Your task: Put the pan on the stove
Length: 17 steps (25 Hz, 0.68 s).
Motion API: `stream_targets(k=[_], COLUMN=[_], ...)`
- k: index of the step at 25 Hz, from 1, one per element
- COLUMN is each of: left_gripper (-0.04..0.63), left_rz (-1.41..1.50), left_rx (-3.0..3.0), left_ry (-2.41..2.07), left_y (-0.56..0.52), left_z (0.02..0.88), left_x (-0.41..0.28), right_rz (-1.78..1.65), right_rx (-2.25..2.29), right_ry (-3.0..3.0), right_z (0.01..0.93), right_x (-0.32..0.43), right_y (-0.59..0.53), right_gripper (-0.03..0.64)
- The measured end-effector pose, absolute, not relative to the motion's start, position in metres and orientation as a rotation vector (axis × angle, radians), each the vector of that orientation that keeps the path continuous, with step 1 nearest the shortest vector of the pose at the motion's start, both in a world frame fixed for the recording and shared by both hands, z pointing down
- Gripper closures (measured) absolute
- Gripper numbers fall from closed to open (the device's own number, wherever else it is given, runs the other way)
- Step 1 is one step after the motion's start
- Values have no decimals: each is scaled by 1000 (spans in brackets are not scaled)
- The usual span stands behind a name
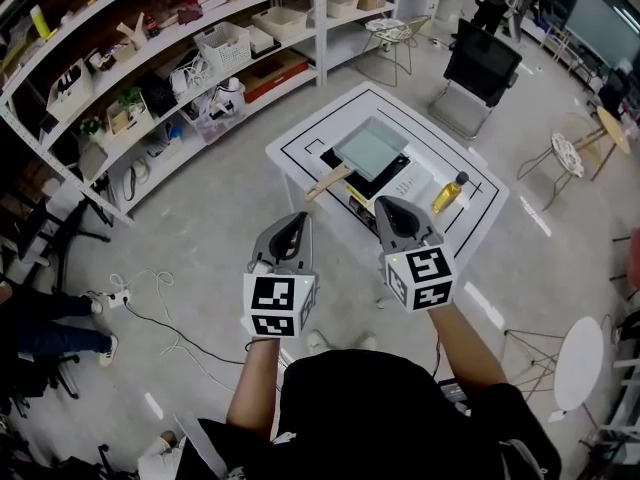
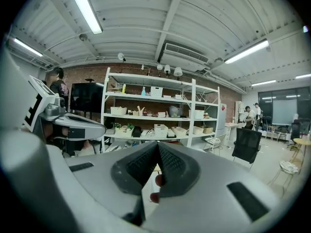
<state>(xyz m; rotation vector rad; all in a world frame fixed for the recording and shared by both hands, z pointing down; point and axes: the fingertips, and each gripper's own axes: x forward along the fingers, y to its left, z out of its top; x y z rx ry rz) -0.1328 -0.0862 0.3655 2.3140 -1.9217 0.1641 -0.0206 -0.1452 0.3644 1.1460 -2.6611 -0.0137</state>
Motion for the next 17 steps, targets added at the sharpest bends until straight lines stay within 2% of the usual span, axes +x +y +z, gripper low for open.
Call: stream_targets(k=[17], left_gripper=[584], left_rz=[165], left_rx=[2293], left_ry=[-1934], left_y=[-81], left_z=[362], left_x=[-118], right_rz=[9], right_rx=[1123], right_ry=[-2692], right_z=[366], right_x=[-7], right_y=[-144], right_gripper=[615])
